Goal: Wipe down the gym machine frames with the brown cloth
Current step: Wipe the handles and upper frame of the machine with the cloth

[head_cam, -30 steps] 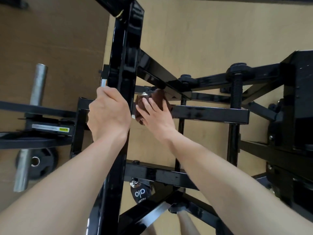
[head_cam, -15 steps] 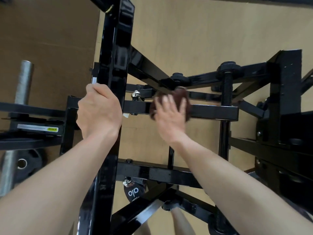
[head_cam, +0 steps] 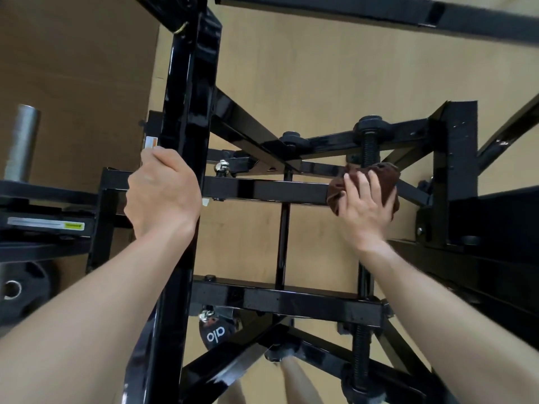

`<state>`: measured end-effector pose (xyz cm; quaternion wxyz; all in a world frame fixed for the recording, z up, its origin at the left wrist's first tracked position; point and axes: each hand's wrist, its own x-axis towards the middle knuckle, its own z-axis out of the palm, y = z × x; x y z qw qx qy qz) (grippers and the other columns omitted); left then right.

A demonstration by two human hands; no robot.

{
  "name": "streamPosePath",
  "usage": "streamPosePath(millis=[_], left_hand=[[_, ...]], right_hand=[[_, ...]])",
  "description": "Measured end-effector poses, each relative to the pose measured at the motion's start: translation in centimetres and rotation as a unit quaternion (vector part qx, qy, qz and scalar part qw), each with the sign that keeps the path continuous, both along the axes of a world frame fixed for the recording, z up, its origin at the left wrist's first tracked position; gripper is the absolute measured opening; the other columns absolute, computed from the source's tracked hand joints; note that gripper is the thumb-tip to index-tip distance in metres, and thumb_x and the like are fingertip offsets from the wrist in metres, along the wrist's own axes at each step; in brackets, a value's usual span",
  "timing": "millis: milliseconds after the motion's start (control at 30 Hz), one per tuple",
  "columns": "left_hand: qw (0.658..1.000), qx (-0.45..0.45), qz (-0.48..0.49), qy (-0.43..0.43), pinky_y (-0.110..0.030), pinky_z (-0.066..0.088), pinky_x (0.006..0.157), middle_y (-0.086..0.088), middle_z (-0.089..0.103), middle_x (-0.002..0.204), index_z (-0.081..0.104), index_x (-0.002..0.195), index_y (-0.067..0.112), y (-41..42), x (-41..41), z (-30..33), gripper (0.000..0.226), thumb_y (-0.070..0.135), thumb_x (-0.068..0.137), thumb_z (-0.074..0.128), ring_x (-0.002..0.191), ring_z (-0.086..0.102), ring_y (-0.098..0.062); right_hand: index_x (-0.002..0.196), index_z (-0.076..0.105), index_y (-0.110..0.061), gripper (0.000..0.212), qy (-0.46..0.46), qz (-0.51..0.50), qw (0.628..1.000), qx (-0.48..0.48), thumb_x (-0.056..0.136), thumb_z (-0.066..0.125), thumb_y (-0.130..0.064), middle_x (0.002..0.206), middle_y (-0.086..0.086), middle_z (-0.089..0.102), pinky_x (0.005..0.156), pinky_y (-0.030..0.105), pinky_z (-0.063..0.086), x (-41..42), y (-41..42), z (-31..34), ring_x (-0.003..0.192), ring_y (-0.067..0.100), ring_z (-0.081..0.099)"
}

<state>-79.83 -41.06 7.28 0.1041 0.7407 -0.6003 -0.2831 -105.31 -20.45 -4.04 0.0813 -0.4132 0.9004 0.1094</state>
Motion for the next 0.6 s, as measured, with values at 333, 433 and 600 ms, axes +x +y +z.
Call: streamPosePath(millis=[333, 433, 600], left_hand=[[0.999, -0.023, -0.005, -0.026, -0.042, 0.033, 0.071, 0.004, 0.039, 0.07, 0.047, 0.101, 0.016, 0.0, 0.2, -0.7, 0.041, 0.038, 0.107, 0.014, 0.073, 0.045, -0.028], [1.0, -0.015, -0.006, -0.022, -0.043, 0.035, 0.072, 0.003, 0.041, 0.071, 0.052, 0.105, 0.012, 0.0, 0.3, -0.6, 0.046, 0.038, 0.107, 0.014, 0.079, 0.047, -0.031], [1.0, -0.007, 0.003, -0.014, -0.04, 0.037, 0.068, -0.001, 0.046, 0.071, 0.05, 0.102, 0.012, 0.0, 0.2, -0.5, 0.043, 0.036, 0.107, 0.014, 0.067, 0.049, -0.027]], right_hand=[[0.163, 0.019, -0.016, 0.06, -0.045, 0.264, 0.963, 0.014, 0.108, 0.027, -0.039, 0.165, 0.009, 0.027, 0.121, 0.065, 0.006, 11.7, -11.1, -4.5, 0.156, 0.029, 0.015], [0.163, 0.024, -0.024, 0.057, -0.052, 0.311, 0.949, 0.015, 0.109, 0.032, -0.038, 0.167, 0.007, 0.028, 0.124, 0.063, 0.008, 7.7, -7.8, -3.4, 0.156, 0.027, 0.019], [0.161, 0.029, -0.026, 0.055, -0.026, 0.081, 0.996, -0.012, 0.107, 0.028, -0.037, 0.166, 0.006, 0.029, 0.123, 0.065, 0.011, -1.2, 1.2, -0.2, 0.157, 0.026, 0.014]])
